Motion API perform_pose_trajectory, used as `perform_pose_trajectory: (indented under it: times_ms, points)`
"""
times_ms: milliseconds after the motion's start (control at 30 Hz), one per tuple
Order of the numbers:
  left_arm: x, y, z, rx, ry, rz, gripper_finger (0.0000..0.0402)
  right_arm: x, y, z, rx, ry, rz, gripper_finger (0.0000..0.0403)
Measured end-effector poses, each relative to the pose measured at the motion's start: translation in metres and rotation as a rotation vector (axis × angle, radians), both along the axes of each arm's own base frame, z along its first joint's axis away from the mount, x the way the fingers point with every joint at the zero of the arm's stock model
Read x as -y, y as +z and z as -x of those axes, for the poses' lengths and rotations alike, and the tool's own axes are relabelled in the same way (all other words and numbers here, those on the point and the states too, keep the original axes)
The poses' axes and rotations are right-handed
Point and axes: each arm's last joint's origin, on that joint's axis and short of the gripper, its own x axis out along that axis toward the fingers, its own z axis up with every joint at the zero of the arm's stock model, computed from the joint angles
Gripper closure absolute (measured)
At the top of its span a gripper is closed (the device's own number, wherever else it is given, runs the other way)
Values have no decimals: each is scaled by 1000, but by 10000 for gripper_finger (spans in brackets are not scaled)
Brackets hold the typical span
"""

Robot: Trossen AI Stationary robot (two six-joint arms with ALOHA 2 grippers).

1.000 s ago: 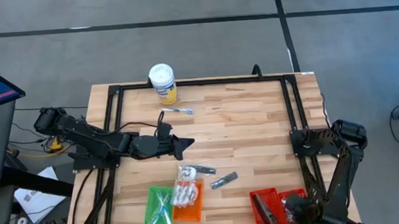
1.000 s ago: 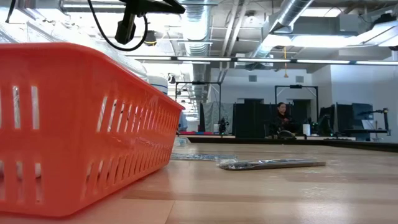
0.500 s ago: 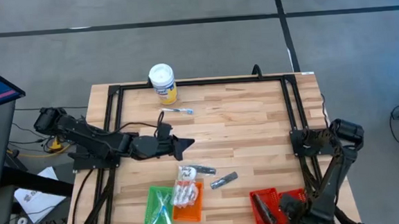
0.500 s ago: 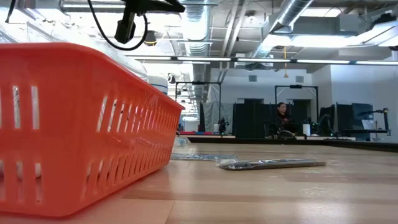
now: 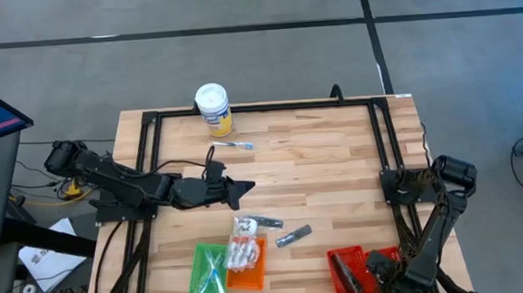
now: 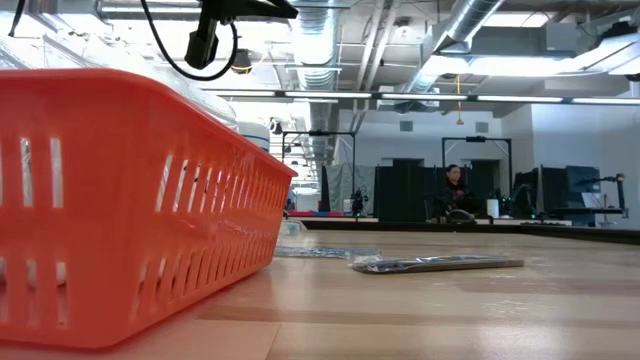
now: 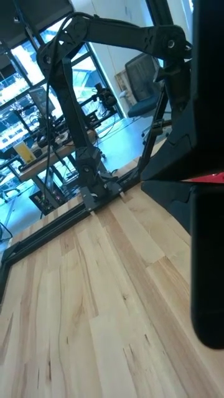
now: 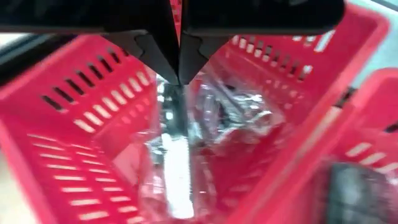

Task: Pick & Place Travel size toiletries
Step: Put the silver nail cutter into the right red basket, then put the orange toothbrush into the green basket

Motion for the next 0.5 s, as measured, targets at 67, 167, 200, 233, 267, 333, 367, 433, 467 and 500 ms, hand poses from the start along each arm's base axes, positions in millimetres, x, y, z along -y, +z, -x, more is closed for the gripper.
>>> perform_pose_trajectory:
  times_ms: [67,167,200,233,267,333,367,433,467,500]
  points:
    - [0,0,0,0,0,0,401,2,0,1,-27,-1,16,401]
    - [0,0,0,0,0,0,401,4,3,3,-42,10,46,400]
    - [0,0,0,0,0,0,401,4,6,3,-46,21,54,401]
    - [0,0,0,0,0,0,401,4,9,2,-46,42,61,402]
    - [0,0,0,0,0,0,401,5,13,2,-45,61,75,402]
    - [0,0,0,0,0,0,401,7,21,2,-54,82,116,401]
    - [0,0,0,-1,0,0,401,8,26,1,-59,94,132,402]
    - [0,0,0,-1,0,-1,401,9,36,-3,-53,129,155,402]
    - [0,0,0,-2,-1,-6,401,10,40,-5,-45,143,167,402]
    - [0,0,0,-4,-3,-13,401,11,44,-7,-37,154,176,402]
